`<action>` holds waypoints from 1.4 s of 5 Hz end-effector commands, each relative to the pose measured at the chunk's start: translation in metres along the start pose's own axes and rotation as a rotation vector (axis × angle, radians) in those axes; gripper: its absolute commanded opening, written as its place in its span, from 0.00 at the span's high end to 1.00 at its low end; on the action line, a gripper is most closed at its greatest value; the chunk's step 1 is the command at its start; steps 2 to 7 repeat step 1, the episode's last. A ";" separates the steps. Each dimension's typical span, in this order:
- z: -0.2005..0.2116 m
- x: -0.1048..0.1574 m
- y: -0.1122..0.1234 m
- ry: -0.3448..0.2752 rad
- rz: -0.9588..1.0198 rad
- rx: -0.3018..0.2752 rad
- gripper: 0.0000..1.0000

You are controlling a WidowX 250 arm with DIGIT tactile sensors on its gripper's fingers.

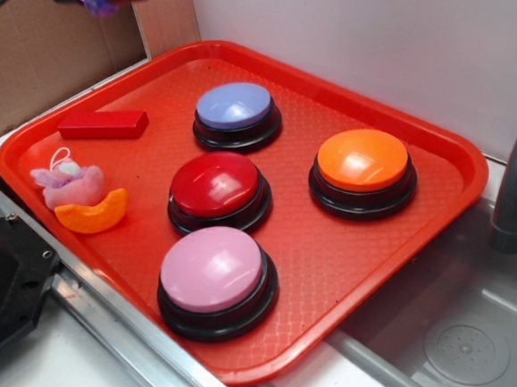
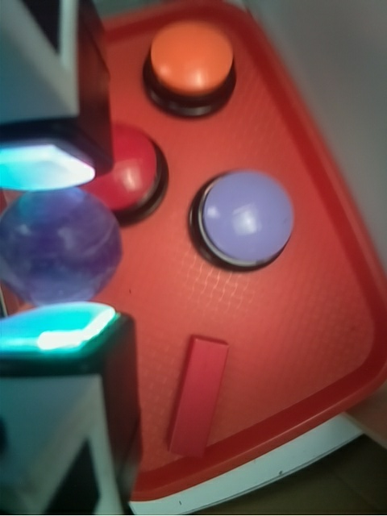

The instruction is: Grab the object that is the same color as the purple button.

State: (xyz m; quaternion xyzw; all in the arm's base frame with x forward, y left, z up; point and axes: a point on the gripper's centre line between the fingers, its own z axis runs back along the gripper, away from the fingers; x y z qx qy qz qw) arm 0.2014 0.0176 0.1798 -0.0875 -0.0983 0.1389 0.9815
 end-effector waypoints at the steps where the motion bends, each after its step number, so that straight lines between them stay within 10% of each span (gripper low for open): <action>1: -0.001 0.009 0.007 -0.087 0.043 0.073 1.00; 7: -0.001 0.009 0.007 -0.087 0.043 0.073 1.00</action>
